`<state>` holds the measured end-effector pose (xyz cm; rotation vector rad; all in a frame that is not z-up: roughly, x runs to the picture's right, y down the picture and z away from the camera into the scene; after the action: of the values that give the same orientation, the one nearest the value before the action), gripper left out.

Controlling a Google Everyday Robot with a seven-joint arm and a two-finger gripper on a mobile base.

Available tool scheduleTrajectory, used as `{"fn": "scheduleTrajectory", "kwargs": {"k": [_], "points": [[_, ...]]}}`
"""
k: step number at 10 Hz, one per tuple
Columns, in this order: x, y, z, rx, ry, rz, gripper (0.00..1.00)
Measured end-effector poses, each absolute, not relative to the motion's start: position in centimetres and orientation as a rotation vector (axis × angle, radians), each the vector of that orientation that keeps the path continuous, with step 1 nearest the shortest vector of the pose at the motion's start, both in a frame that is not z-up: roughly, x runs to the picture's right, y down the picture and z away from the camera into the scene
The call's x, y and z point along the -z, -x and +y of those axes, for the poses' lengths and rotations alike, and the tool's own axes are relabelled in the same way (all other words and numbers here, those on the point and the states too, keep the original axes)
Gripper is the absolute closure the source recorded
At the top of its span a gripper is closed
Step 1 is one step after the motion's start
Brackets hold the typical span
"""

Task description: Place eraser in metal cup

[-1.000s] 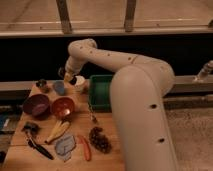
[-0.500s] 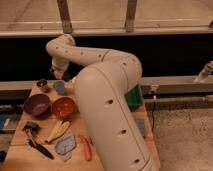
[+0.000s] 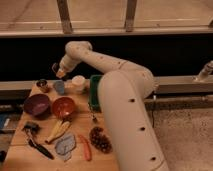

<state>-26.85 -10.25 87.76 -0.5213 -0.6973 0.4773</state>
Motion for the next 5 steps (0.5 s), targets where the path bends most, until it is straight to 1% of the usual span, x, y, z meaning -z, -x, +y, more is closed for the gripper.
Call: {"fn": "scheduleTrajectory", "kwargs": {"k": [2,3,5], "points": [[-87.5,26.9,-11.2,-0.533,0.521,-0.908,0.84],[-87.6,26.1,-12.0,-0.565,0.503,-0.979,0.84],[-87.5,25.0,-13.0,-0.604,0.477,-1.054,0.84]]}}
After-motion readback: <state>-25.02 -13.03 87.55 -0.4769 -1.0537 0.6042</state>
